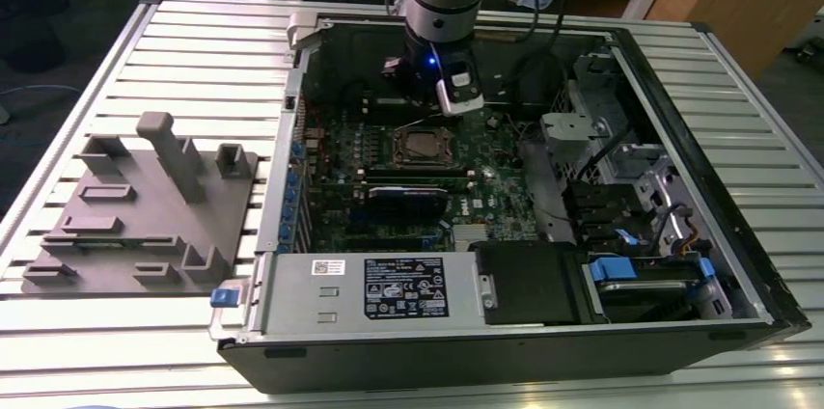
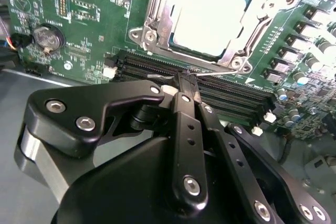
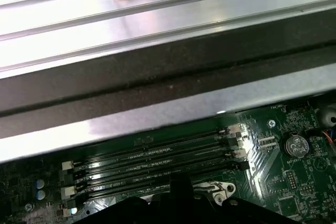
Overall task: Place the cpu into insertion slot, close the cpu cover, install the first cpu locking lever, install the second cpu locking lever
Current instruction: 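Install the first cpu locking lever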
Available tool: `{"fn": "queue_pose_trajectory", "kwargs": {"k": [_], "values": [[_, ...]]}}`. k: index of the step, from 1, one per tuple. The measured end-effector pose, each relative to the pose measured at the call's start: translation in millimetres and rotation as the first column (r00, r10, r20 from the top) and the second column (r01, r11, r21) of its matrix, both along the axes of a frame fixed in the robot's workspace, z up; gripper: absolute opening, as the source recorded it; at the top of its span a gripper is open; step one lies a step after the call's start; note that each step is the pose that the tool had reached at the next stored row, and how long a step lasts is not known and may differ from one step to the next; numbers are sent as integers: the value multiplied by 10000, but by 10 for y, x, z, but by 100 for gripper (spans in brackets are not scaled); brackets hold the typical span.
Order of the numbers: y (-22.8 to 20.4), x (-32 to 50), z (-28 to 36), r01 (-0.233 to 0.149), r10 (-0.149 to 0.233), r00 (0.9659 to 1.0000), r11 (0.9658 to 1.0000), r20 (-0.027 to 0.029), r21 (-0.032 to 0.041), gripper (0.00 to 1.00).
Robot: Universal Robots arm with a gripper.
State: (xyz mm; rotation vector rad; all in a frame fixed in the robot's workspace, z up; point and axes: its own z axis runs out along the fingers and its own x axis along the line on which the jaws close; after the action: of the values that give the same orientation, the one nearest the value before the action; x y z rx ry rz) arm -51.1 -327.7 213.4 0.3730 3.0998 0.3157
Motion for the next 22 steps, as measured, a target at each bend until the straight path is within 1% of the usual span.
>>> {"fn": "queue_pose_trajectory", "kwargs": {"k": [1,4,8,10,11,12,15,16,17,20,22], "values": [[1,0,-9,138,-137,9999,9999,34,-75,11],[14,0,-19,211,-211,9998,9997,39,-80,11],[51,0,-26,312,-312,9995,9995,38,-83,11],[58,0,-30,366,-366,9993,9993,40,-81,11],[58,0,-32,403,-402,9992,9991,42,-95,11],[58,0,-34,448,-447,9990,9989,51,-117,11],[59,0,-45,590,-588,9982,9981,106,-168,11],[59,0,-49,650,-648,9978,9977,124,-180,11],[59,0,-55,734,-731,9972,9971,131,-188,11],[61,0,-69,1124,-1121,9936,9935,131,-197,11],[71,0,-75,1296,-1293,9915,9914,131,-198,11]]}}
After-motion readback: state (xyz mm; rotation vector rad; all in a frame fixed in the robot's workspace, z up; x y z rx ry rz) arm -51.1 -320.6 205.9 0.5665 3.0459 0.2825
